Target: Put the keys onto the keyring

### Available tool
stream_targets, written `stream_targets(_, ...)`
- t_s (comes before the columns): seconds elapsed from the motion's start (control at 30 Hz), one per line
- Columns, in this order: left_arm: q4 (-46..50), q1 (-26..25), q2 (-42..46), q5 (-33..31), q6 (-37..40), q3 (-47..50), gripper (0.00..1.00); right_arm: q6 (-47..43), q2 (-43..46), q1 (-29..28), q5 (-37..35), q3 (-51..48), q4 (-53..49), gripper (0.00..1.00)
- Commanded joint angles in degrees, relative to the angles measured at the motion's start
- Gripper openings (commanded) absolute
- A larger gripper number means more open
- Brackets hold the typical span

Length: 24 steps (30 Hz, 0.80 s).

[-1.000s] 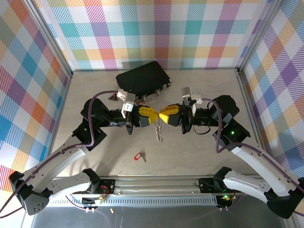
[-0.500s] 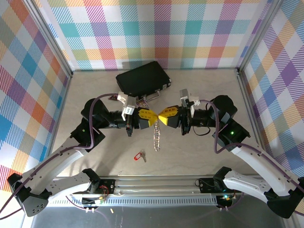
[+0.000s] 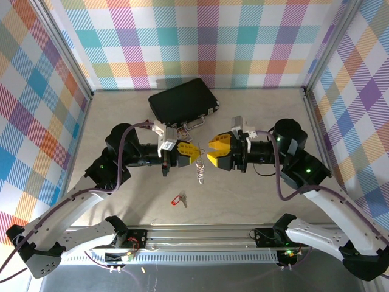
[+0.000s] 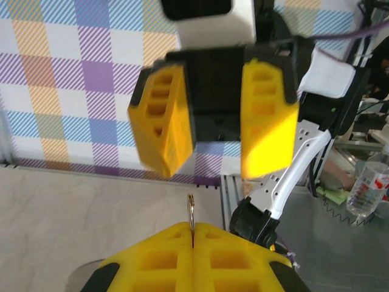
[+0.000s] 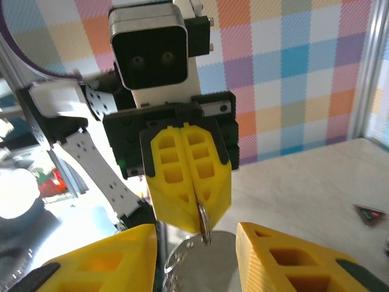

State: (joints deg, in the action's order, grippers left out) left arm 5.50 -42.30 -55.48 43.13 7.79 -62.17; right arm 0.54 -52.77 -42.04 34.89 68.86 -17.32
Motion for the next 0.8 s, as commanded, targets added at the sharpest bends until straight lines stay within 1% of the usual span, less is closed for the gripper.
stream_targets(0.0, 12.01, -0.32, -0.39, -3.7, 9.7, -4.35, 0.0, -10.73, -0.25, -0.15, -3.35, 4.87, -14.07, 0.4)
stream_targets(0.17, 21.38, -0.41, -1.81, -8.71, 16.46, -7.22, 0.0, -15.01, -2.63, -0.2, -5.3, 6.77, -19.2, 0.43)
stream_targets(0.33, 26.96, -0.98, -2.58, -12.39, 21.12, -9.07, 0.0, -16.95, -4.74, -0.54, -5.19, 6.68, -19.45, 0.45)
stream_targets(0.4, 28.15, -1.3, -2.78, -13.78, 22.45, -9.37, 0.0, -17.43, -5.59, -0.79, -4.84, 6.38, -19.08, 0.44)
stream_targets(0.53, 29.95, -1.48, -3.27, -13.75, 24.32, -10.02, 0.0, -19.07, -7.4, -1.04, -4.55, 6.55, -19.7, 0.41)
stream_targets(0.77, 29.34, -1.64, -2.75, -12.17, 24.21, -9.64, 0.0, -19.52, -9.39, -1.2, -0.95, 6.6, -19.25, 0.42)
